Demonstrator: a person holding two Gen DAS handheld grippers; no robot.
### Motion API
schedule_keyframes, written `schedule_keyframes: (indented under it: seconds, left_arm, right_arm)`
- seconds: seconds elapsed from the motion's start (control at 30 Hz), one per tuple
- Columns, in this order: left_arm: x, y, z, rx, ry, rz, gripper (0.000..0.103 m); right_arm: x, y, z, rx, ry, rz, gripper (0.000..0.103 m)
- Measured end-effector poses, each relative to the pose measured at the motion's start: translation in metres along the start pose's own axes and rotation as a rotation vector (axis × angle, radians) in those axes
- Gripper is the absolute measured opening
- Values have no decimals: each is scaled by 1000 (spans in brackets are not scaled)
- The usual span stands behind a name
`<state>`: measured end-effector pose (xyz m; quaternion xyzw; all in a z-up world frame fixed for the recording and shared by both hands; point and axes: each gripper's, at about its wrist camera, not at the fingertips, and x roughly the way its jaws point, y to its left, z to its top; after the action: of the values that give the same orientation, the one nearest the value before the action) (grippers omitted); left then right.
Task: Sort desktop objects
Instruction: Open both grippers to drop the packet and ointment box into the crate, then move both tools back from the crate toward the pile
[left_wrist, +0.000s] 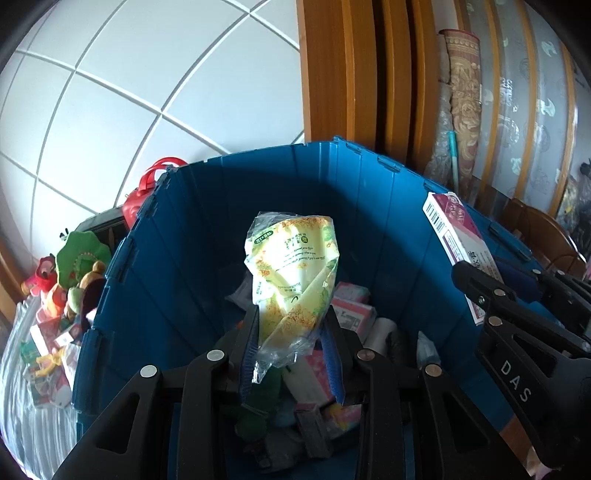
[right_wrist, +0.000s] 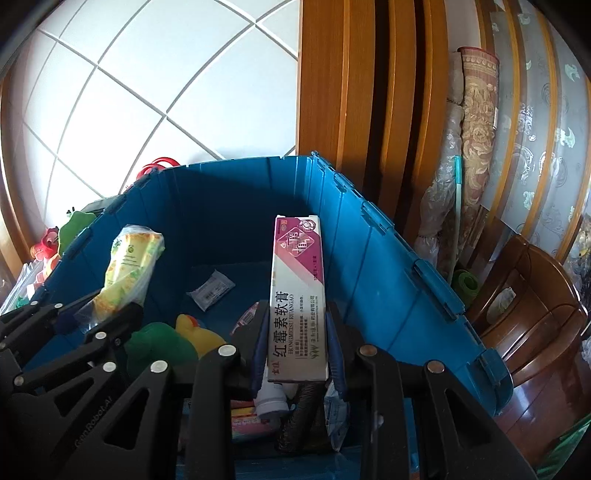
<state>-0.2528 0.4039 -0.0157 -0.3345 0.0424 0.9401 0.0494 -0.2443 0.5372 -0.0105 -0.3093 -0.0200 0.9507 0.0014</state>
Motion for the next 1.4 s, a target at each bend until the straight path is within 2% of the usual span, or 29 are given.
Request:
schedule_keyframes:
  seconds: [0.07, 0.13, 0.2, 0.37, 0.5, 0.53, 0.57, 0.63, 0.73, 0.8, 0.87, 0.97, 1.03, 1.17, 1.4]
  left_arm:
    - [-1, -2, 1, 3, -5, 4, 37]
    - [-3, -2, 1, 1, -17, 13, 50]
    - [-4, -3, 2, 4, -22, 18, 56]
    - [-5, -3, 2, 2, -26, 22, 61]
    - [-8, -1, 1, 0, -33, 18, 72]
    - [-9, -1, 1, 0, -36, 19, 74]
    - [-10, -1, 1, -1, -40, 20, 74]
    - [-13, 1, 1, -5, -43, 19, 74]
    - [-17, 5, -1, -11, -48, 19, 74]
    - [-21, 10, -2, -18, -55, 25, 74]
    - [-27, 17, -3, -27, -65, 34, 74]
    - [-39, 35, -4, -48, -86, 58, 77]
    - [-47, 51, -7, -66, -104, 82, 81]
    - [-64, 82, -12, -101, -135, 127, 82]
    - [-92, 161, -37, -172, -155, 225, 82]
  right_arm:
    - [0, -1, 0, 0, -1, -3, 28]
    - [0, -3, 0, 2, -7, -13, 28]
    - [0, -4, 3, 6, -11, -15, 28]
    - [-2, -8, 3, 14, -13, -17, 29]
    - [-5, -9, 2, 16, -16, -23, 29]
    - [-6, -9, 2, 16, -16, -24, 33]
    - [-7, -9, 2, 16, -18, -28, 46]
    - [-10, -8, 2, 14, -23, -35, 61]
    - [-16, -5, 1, 14, -33, -33, 62]
    - [-19, -3, 2, 17, -40, -42, 69]
    - [-22, 1, 3, 20, -48, -52, 84]
    - [-28, 9, 5, 30, -65, -48, 98]
    - [-34, 17, 8, 31, -80, -44, 99]
    - [-45, 43, 14, 21, -112, -10, 101]
    - [-63, 126, 22, -46, -173, 101, 103]
